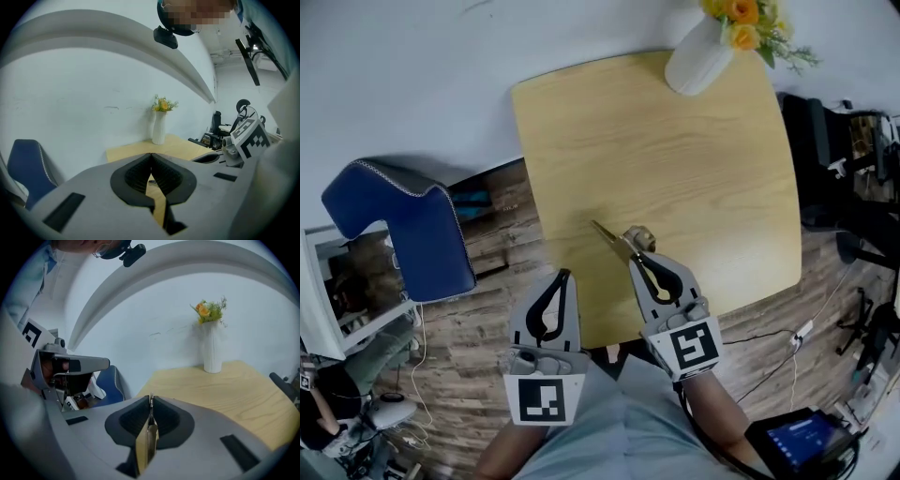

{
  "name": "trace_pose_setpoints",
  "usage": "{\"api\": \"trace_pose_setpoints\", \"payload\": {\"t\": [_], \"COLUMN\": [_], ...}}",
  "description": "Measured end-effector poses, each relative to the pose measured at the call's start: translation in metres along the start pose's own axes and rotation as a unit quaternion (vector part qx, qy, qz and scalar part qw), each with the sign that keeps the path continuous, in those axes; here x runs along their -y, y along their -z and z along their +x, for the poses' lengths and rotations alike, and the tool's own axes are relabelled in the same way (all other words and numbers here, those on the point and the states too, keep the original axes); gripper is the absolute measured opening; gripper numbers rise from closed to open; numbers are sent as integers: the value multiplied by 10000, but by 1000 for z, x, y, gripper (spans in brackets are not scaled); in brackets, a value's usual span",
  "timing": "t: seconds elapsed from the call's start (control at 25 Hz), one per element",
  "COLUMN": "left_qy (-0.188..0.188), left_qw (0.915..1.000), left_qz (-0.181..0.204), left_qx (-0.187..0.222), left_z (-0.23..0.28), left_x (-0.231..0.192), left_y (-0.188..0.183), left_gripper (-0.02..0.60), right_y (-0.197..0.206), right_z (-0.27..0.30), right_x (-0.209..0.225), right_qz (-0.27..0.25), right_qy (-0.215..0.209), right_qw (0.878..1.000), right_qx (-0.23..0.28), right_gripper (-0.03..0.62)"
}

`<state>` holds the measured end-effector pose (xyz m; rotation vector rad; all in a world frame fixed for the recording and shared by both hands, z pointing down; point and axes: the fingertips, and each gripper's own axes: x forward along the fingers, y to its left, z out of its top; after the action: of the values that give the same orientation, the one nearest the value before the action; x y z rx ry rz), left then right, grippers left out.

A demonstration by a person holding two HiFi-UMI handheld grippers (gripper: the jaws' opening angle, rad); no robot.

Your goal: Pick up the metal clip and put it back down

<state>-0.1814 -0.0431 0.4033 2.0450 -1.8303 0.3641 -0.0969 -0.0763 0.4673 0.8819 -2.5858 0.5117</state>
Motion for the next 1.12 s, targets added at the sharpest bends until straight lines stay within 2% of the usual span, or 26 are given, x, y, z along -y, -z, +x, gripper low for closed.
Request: {"api": "trace_pose_setpoints", "payload": {"t": [0.28,0.48,0.64,1.12], "left_qy": [127,124,183,536], "left_qw": [9962,9922,9873,9827], "left_qz": [201,290,576,820], "left_qx": [842,1202,1472,1573], "left_z": [-19,-39,-43,-33], "left_x": [45,70,88,137], "left_y": [-66,-99,-124,-142], "left_gripper": [18,18,18,18], "right_y": [-72,-101,-126,-143], "right_z": [-58,-90,-115,-168], "right_x": [18,16,26,78], "right_qz": [-395,-745,-877,-817], "right_qy": [381,378,589,1304], "right_qw": [9974,9924,9878,9774], "right_qx": [476,899,1147,1447], "right_gripper": [57,57,57,57]}}
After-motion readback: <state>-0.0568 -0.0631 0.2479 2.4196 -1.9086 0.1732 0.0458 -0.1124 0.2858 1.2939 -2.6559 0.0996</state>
